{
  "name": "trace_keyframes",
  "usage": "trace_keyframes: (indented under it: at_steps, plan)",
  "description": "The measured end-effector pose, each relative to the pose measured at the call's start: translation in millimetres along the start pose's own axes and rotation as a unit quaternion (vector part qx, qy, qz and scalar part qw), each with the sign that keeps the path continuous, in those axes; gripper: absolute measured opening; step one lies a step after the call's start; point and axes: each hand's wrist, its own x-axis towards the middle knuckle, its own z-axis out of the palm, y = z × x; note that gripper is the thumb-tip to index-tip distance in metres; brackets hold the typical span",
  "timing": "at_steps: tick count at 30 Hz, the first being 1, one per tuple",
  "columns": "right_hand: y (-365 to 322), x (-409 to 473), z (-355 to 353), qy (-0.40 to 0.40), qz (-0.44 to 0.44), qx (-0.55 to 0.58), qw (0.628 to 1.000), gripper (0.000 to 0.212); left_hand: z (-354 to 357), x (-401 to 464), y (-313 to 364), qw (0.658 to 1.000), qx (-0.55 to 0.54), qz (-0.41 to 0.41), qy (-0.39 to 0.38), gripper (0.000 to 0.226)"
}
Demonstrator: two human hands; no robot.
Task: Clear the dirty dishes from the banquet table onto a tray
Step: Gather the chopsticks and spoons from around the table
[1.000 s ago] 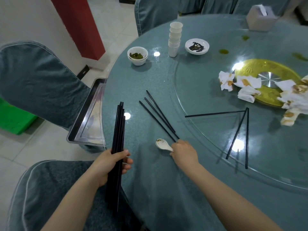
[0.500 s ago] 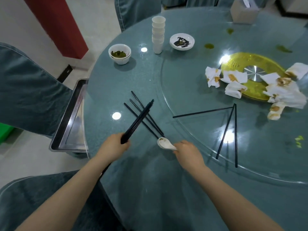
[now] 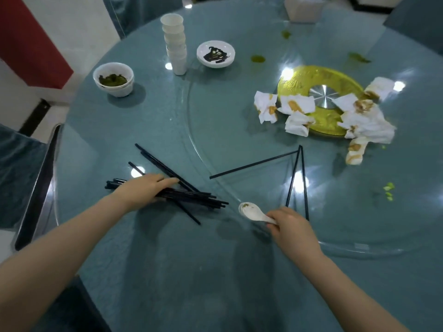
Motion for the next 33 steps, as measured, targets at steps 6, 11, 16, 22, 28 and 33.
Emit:
trace_keyframes:
  at_steps: [6,11,16,22,28,33]
  plan:
    - [16,-1,-5,0.009,0.026,0.036,0.999,0.012,-11,16,-2,0.998,-0.013,0.017,-0.055,0.072]
    - [23,-5,-6,0.016,0.037,0.051,0.998,0.008,-20,28,-7,0.998,0.065,0.005,-0.011,0.102]
    - [31,-8,-9,0.014,0.051,0.058,0.997,0.010,-27,45,-9,0.994,0.057,-0.036,-0.081,0.123]
    - [38,-9,-9,0.029,0.057,0.062,0.996,0.008,-22,33,-3,0.995,-0.063,-0.050,-0.067,0.070]
    - [35,-14,-2,0.027,0.066,0.086,0.994,0.009,1,12,24,0.992,-0.064,-0.099,-0.043,0.038]
    - [39,-25,-2,0.023,0.070,0.087,0.993,0.008,14,-1,48,0.990,-0.057,-0.133,0.002,0.027]
